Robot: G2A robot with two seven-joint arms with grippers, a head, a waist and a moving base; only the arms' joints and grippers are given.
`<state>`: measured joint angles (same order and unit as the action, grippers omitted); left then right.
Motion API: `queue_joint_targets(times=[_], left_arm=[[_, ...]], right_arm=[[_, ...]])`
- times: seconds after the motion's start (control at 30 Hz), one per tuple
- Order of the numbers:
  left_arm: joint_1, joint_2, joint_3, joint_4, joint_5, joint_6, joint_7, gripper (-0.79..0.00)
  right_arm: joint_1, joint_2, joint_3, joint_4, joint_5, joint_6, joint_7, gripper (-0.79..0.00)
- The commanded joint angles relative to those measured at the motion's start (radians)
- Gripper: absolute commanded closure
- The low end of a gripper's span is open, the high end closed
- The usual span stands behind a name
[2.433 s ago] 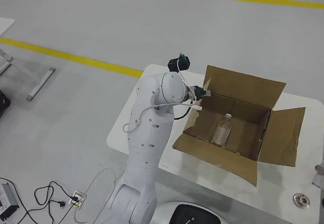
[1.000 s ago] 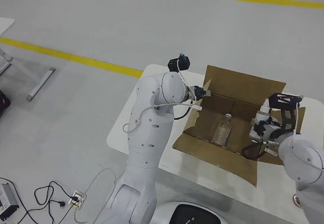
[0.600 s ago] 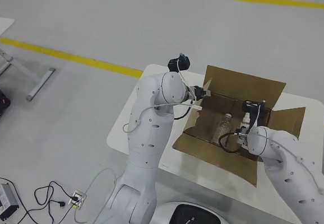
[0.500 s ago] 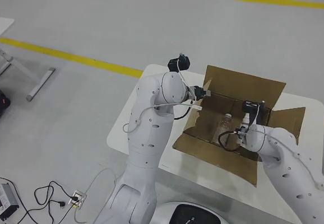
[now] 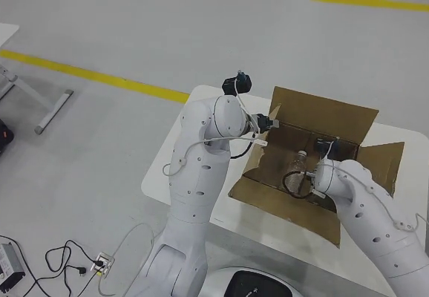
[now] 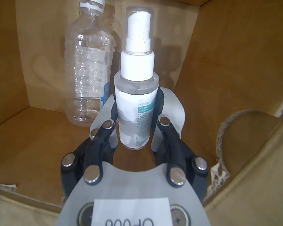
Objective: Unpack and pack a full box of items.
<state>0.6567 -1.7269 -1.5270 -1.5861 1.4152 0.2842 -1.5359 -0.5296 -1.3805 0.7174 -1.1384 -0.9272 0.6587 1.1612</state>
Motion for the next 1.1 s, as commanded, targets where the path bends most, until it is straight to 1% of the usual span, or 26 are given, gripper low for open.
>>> queue_joint_targets(times=[0.0, 0.2, 0.33, 0.37, 0.4, 0.43, 0.47, 0.5, 0.53, 0.63, 0.77, 0.9, 1.0, 1.07], left_arm=[[0.0, 0.0, 0.0, 0.0, 0.0, 0.0, 0.0, -0.785], [0.0, 0.0, 0.0, 0.0, 0.0, 0.0, 0.0, -0.785], [0.0, 0.0, 0.0, 0.0, 0.0, 0.0, 0.0, -0.785], [0.0, 0.0, 0.0, 0.0, 0.0, 0.0, 0.0, -0.785], [0.0, 0.0, 0.0, 0.0, 0.0, 0.0, 0.0, -0.785], [0.0, 0.0, 0.0, 0.0, 0.0, 0.0, 0.0, -0.785], [0.0, 0.0, 0.0, 0.0, 0.0, 0.0, 0.0, -0.785], [0.0, 0.0, 0.0, 0.0, 0.0, 0.0, 0.0, -0.785], [0.0, 0.0, 0.0, 0.0, 0.0, 0.0, 0.0, -0.785], [0.0, 0.0, 0.0, 0.0, 0.0, 0.0, 0.0, -0.785], [0.0, 0.0, 0.0, 0.0, 0.0, 0.0, 0.0, -0.785], [0.0, 0.0, 0.0, 0.0, 0.0, 0.0, 0.0, -0.785], [0.0, 0.0, 0.0, 0.0, 0.0, 0.0, 0.0, -0.785], [0.0, 0.0, 0.0, 0.0, 0.0, 0.0, 0.0, -0.785]], right_arm=[[0.004, -0.003, 0.002, 0.006, -0.005, -0.002, 0.002, -0.785], [0.0, -0.004, 0.036, -0.015, -0.011, 0.009, -0.009, -0.785], [-0.023, 0.01, 0.103, -0.123, -0.019, 0.015, -0.037, -0.782], [-0.034, 0.018, 0.132, -0.17, -0.024, 0.009, -0.047, -0.742], [-0.049, 0.028, 0.161, -0.223, -0.041, -0.001, -0.059, -0.631], [-0.067, 0.039, 0.195, -0.28, -0.059, -0.009, -0.061, -0.391], [-0.089, 0.05, 0.239, -0.35, -0.061, -0.015, -0.063, -0.256], [-0.117, 0.061, 0.286, -0.42, -0.063, -0.027, -0.06, -0.031], [-0.146, 0.073, 0.333, -0.486, -0.074, -0.04, -0.052, 0.0], [-0.232, 0.102, 0.474, -0.672, -0.079, -0.095, -0.012, 0.0], [-0.326, 0.131, 0.647, -0.847, -0.099, -0.174, 0.038, 0.0], [-0.414, 0.158, 0.801, -0.939, -0.15, -0.287, 0.124, 0.0], [-0.482, 0.179, 0.905, -0.969, -0.228, -0.4, 0.221, 0.0], [-0.532, 0.187, 0.965, -0.965, -0.256, -0.428, 0.268, 0.0]])
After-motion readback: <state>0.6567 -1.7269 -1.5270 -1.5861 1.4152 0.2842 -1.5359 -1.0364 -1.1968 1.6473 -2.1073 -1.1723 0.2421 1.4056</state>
